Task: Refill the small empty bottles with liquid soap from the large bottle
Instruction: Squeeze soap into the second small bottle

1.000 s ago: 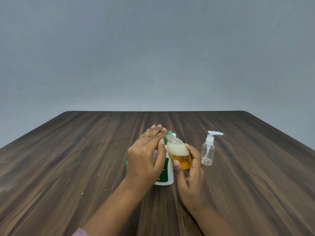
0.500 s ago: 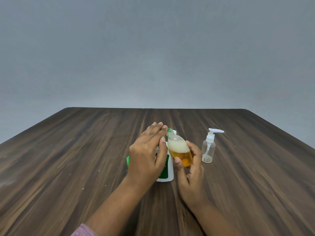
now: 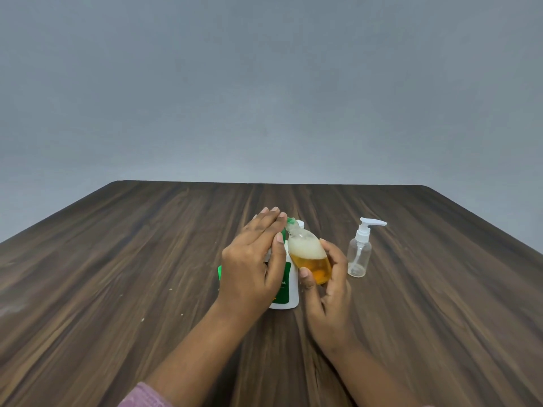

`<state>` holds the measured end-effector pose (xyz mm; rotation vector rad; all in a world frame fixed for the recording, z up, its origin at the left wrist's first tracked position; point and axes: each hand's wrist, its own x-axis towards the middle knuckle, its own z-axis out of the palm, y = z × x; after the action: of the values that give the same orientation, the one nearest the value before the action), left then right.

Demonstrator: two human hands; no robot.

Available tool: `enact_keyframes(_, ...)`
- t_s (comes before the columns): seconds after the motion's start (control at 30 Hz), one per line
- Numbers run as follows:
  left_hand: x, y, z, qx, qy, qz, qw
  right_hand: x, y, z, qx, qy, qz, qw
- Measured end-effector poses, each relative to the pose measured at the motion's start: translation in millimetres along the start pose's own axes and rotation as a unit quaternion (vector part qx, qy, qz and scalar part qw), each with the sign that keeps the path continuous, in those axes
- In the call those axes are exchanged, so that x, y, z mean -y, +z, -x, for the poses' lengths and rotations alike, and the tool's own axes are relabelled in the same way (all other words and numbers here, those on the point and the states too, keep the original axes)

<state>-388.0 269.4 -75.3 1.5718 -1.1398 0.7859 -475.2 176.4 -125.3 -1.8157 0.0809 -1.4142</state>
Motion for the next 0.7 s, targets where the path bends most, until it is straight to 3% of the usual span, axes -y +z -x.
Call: enact_keyframes(0.7,-6.5,-4.5,-8.7,0.008,-0.002,-0.014,1.000,-0.3,1.9,-0.2,-0.001,-0.001,-0.013,1.000)
